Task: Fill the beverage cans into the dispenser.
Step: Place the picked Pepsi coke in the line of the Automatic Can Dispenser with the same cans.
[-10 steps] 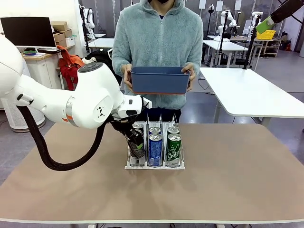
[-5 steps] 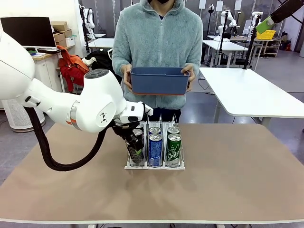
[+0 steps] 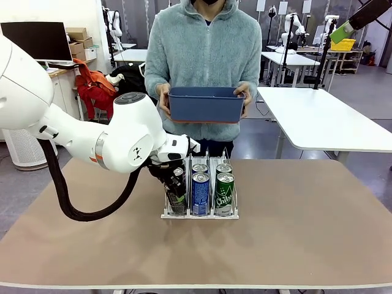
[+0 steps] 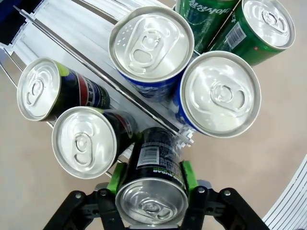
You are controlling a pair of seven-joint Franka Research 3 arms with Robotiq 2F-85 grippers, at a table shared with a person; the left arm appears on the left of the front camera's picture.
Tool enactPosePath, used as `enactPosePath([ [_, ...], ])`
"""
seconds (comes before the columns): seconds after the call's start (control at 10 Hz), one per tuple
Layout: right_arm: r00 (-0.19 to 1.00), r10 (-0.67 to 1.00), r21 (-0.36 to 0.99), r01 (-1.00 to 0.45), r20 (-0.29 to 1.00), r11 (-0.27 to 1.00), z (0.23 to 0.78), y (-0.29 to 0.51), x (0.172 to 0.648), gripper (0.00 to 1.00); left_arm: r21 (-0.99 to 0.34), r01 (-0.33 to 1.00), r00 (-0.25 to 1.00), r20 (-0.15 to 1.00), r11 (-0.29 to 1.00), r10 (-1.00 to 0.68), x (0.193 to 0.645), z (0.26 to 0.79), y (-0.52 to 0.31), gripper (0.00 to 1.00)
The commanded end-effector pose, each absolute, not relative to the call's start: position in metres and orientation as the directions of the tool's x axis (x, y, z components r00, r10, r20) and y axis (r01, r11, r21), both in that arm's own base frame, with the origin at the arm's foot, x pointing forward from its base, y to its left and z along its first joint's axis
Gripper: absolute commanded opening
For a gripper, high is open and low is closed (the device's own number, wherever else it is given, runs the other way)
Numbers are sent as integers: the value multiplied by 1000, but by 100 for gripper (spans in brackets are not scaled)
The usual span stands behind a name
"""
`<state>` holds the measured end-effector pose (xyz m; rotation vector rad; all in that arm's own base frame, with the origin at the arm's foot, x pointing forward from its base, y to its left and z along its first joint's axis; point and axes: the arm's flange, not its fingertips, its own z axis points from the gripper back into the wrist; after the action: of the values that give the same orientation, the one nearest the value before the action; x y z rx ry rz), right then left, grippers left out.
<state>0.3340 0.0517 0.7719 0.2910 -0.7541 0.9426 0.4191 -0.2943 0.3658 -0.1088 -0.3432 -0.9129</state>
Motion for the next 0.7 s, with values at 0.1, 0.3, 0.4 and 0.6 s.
enactPosePath([
  [0.1,359,619,-94,-811,699,577,771,52,335,100,2,820,551,271,573,-789,411,356,-301,58],
  [0.3,359,619,-94,-811,699,577,771,52,335,100,-14,822,553,262,570,-791,410,358,-300,78],
  [0.4,359,619,-94,-811,699,577,771,52,335,100,-12,820,554,265,572,-789,409,361,-299,78],
  [0.6,359,619,-94,-811,699,577,771,52,335,100,-9,815,561,268,580,-783,403,372,-299,83],
])
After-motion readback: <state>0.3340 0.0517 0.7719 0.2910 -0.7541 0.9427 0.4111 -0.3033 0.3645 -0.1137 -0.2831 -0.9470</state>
